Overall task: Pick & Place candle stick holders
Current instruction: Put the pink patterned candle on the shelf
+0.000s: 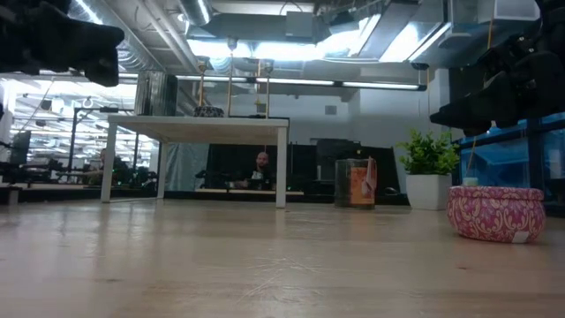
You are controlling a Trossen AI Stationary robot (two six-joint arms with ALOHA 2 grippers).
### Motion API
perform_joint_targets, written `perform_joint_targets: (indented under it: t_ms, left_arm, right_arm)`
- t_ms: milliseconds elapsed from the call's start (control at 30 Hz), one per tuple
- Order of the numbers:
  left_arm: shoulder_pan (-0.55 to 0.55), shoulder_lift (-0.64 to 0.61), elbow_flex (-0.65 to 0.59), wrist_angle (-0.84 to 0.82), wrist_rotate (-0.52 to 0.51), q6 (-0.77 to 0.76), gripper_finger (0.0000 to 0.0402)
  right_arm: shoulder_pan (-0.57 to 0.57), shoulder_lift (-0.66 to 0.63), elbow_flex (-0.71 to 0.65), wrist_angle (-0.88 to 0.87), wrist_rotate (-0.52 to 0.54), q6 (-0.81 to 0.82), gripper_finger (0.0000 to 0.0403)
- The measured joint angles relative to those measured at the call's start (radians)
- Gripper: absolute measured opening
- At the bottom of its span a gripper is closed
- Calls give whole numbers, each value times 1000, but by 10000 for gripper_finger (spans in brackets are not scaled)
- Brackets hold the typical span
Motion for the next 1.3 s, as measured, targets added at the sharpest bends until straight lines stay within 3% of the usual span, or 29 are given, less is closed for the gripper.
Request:
perform_joint_targets:
  t_ms: [233, 467, 1300]
  left_arm:
    - [10, -25, 20, -72, -38, 11, 3]
    - [20, -25, 5, -97, 48, 47, 2]
    - [20, -3, 0, -107, 57, 30, 6]
  right_arm:
    - [0, 0, 0, 0, 0, 0, 185]
    - [0, 0, 0, 0, 0, 0, 185]
    - [0, 1, 0, 0, 0, 0, 185]
